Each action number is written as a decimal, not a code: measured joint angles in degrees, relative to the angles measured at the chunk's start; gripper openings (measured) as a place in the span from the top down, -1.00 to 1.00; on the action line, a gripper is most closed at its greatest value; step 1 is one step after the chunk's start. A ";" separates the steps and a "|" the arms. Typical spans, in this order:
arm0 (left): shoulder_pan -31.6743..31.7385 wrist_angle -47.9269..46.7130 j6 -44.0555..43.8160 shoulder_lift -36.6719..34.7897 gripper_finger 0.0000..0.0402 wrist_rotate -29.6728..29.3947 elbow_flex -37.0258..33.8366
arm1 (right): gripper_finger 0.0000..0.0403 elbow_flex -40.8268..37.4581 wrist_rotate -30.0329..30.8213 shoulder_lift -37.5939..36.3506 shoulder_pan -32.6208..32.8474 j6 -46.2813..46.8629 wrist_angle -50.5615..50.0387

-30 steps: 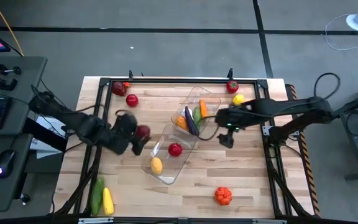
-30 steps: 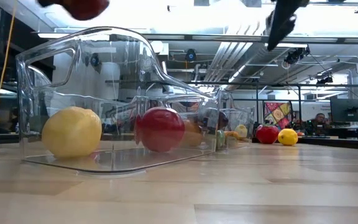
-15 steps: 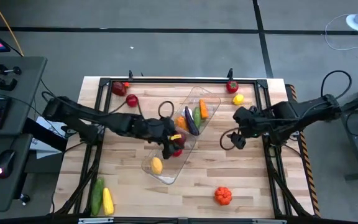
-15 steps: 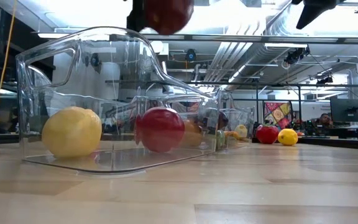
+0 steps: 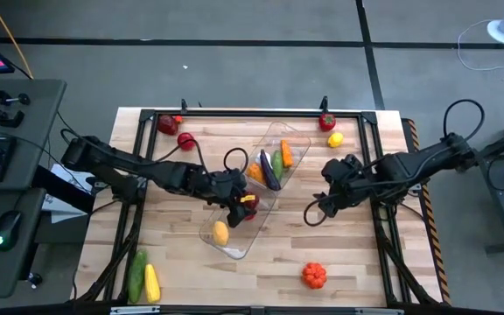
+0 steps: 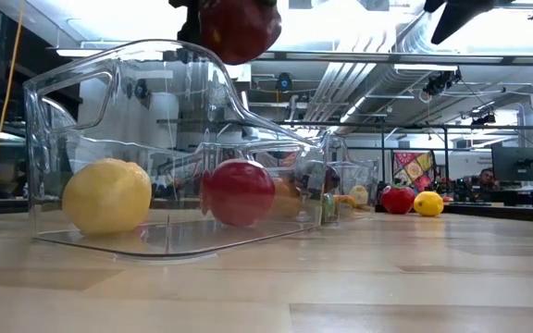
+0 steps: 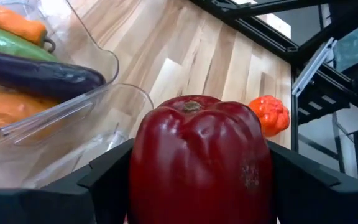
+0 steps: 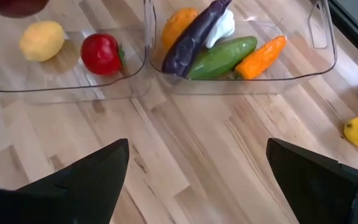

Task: Sort produce into baskets
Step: Put the bottom red apple into the top transparent bin, then put the yellow corn into the top transparent bin

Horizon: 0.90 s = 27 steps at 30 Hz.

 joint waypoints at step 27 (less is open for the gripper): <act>-1.25 -16.65 -1.81 -6.05 -0.97 5.36 0.02 | -0.85 -0.02 0.51 1.51 -0.65 -3.95 -0.02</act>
